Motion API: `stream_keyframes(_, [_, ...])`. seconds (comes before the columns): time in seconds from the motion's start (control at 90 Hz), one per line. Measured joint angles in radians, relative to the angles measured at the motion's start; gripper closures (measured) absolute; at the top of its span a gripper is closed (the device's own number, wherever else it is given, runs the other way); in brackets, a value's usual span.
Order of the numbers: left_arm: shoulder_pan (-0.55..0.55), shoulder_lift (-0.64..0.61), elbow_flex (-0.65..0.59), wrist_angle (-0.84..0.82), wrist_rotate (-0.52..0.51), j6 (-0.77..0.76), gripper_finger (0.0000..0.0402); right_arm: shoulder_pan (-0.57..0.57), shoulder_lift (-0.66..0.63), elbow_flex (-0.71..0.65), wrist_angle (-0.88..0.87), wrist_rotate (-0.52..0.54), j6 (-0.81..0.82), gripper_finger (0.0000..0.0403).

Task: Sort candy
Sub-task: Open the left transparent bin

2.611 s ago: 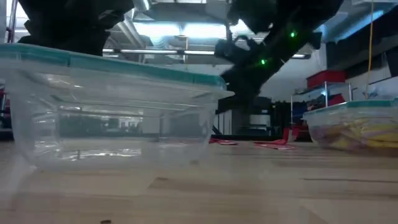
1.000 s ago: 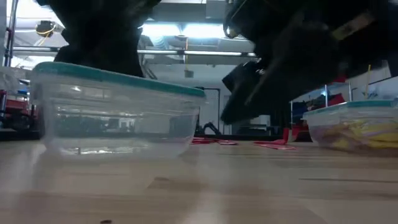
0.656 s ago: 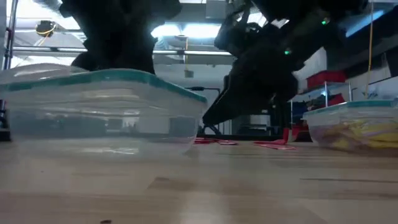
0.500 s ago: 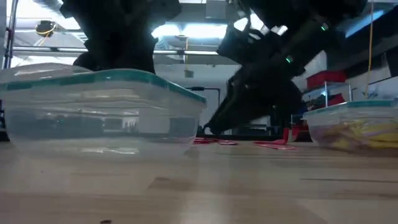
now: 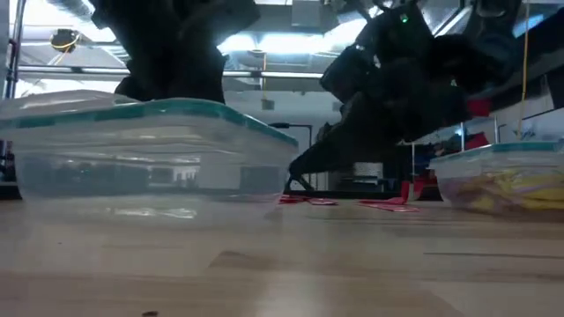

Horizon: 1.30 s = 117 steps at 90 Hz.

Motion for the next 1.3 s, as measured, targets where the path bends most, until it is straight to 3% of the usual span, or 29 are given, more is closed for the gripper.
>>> stream_keyframes(0.456, [0.010, 0.065, 0.002, 0.078, -0.075, 0.018, 0.0401, 0.003, 0.083, -0.031, 0.231, -0.085, 0.052, 0.0233])
stream_keyframes(0.644, [0.010, 0.106, 0.006, 0.103, -0.123, -0.058, 0.0401, -0.001, 0.083, -0.062, 0.282, -0.217, 0.079, 0.0233])
stream_keyframes(0.811, [0.009, 0.134, 0.010, 0.128, -0.168, -0.086, 0.0402, 0.002, 0.058, -0.096, 0.387, -0.449, 0.097, 0.0233])
stream_keyframes(0.933, [0.009, 0.135, 0.010, 0.130, -0.171, -0.081, 0.0402, 0.027, -0.003, -0.119, 0.373, -0.481, 0.094, 0.0233])
stream_keyframes(1.056, [0.003, 0.131, 0.009, 0.144, -0.187, -0.048, 0.0402, 0.065, -0.087, -0.144, 0.333, -0.465, 0.032, 0.0233])
stream_keyframes(1.3, [-0.025, 0.077, 0.040, 0.126, -0.161, 0.056, 0.0402, 0.210, -0.181, -0.117, 0.181, -0.230, -0.231, 0.0233])
